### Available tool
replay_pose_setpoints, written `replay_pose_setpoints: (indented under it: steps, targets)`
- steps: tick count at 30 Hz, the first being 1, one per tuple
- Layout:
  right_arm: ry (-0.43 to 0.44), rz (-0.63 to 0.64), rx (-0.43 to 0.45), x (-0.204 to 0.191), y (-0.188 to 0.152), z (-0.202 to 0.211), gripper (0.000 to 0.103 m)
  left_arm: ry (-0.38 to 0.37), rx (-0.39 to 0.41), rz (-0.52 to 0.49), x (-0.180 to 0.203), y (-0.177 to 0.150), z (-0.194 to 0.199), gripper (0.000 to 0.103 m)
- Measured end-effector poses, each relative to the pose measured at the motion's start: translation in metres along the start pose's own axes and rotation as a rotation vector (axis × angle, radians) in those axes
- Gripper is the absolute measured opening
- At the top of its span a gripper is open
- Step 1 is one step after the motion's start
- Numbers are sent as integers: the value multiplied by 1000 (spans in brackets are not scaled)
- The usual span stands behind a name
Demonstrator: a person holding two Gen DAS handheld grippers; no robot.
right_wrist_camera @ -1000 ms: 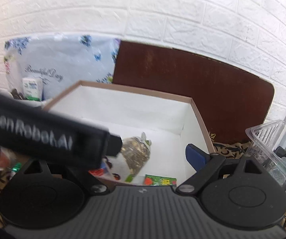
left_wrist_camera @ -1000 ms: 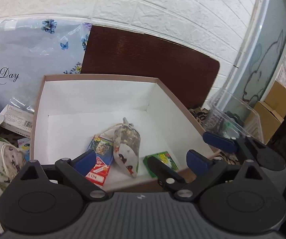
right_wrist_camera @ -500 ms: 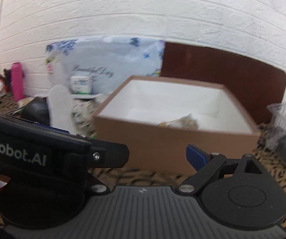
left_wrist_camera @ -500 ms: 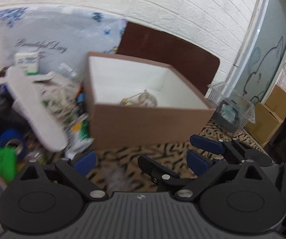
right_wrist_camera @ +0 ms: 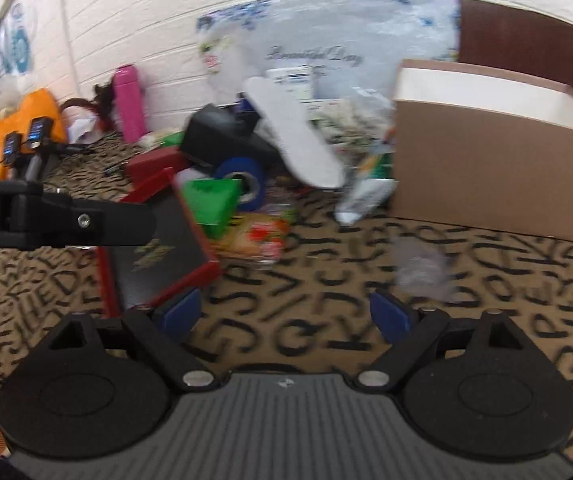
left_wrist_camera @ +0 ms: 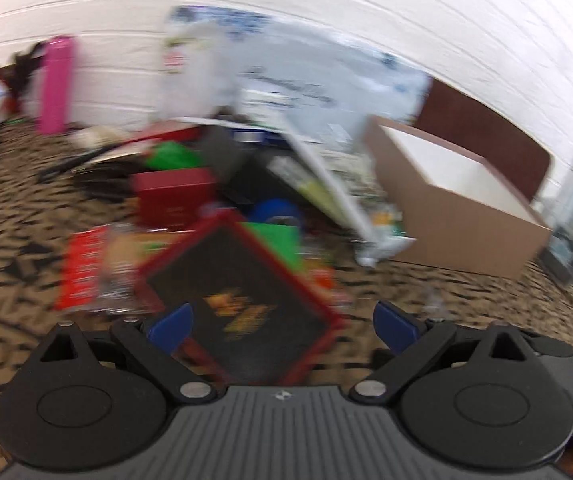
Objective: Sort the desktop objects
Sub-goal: 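Grasp the red box lid rim with the right tool while the left tool grasps it too, then lift the red lid off the table with both tools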
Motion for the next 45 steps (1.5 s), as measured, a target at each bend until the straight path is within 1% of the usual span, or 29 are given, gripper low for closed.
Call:
replay_pose_setpoints:
  steps: [2, 3, 5, 6, 7, 9, 11, 12, 13, 14, 15, 16, 17, 20, 21, 23, 25, 27, 30, 32, 35, 37, 39, 41, 43, 45]
  targets:
    - [24, 14, -14, -13, 3, -8, 77, 43, -1, 39, -22, -1, 0, 100]
    - [36, 21, -18, -20, 3, -10, 74, 52, -1, 57, -30, -1, -1, 100]
    - [60, 26, -34, -35, 3, -17, 63, 60, 0, 81, -43, 0, -2, 99]
    - [72, 29, -44, -42, 2, -20, 60, 62, 4, 85, -46, 1, -2, 98]
    - [82, 29, -52, -47, 2, -22, 58, 64, 8, 84, -49, 1, -3, 98]
    - [89, 29, -63, -54, 1, -27, 57, 69, 13, 67, -53, 6, -9, 98]
    - [82, 29, -75, -59, -2, -32, 49, 76, 30, 45, -56, 13, -15, 98]
    - [83, 23, -79, -59, -2, -34, 47, 86, 34, 38, -59, 17, -19, 98]
    - [85, 11, -80, -57, -3, -35, 41, 88, 37, 32, -60, 21, -24, 98]
    - [78, 3, -84, -55, -3, -36, 35, 83, 38, 29, -61, 24, -29, 97]
    - [62, 1, -88, -52, -3, -37, 35, 79, 33, 31, -63, 26, -34, 95]
    - [44, 2, -88, -48, -2, -38, 33, 74, 22, 36, -64, 27, -40, 91]
    - [30, 6, -85, -44, -1, -37, 29, 63, 7, 46, -64, 27, -44, 84]
    - [-14, 11, -73, -29, 3, -35, 26, 11, -30, 59, -56, 25, -55, 74]
    - [-34, 13, -67, -23, 5, -34, 26, 5, -32, 50, -53, 25, -57, 73]
    - [-57, -2, -69, -11, 5, -34, 26, 7, -38, 21, -47, 24, -60, 63]
    - [-60, -34, -75, -2, 4, -34, 25, 1, -50, -3, -42, 22, -64, 59]
    - [-44, -62, -81, 1, 2, -33, 26, 1, -54, -14, -40, 23, -67, 59]
    - [-34, -45, -87, 0, -1, -34, 25, 3, -40, -27, -35, 31, -70, 59]
    - [-21, -35, -93, -3, -3, -35, 24, 6, -20, -46, -32, 39, -73, 61]
    - [-17, -31, -91, -6, -4, -35, 24, -5, -21, -75, -23, 49, -83, 62]
    - [-18, -32, -87, -5, -3, -34, 24, -29, -33, -86, -17, 51, -90, 62]
    - [-25, -31, -83, -3, -2, -33, 23, -57, -46, -109, -9, 48, -93, 54]
    - [-37, -29, -79, 1, 0, -32, 22, -94, -51, -123, -2, 44, -90, 27]
    - [-58, -36, -72, 8, 2, -32, 22, -113, -61, -128, 3, 38, -83, 18]
    - [-86, -52, -64, 17, 5, -33, 22, -111, -72, -141, 7, 30, -77, 16]
Point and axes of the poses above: each gripper's, at about its wrist camera, not at the fingertips, and z roughly against the way its jaws point, x to its right, y to its top, the point moved 10 cm from there along -z, roughly the way its jaws point
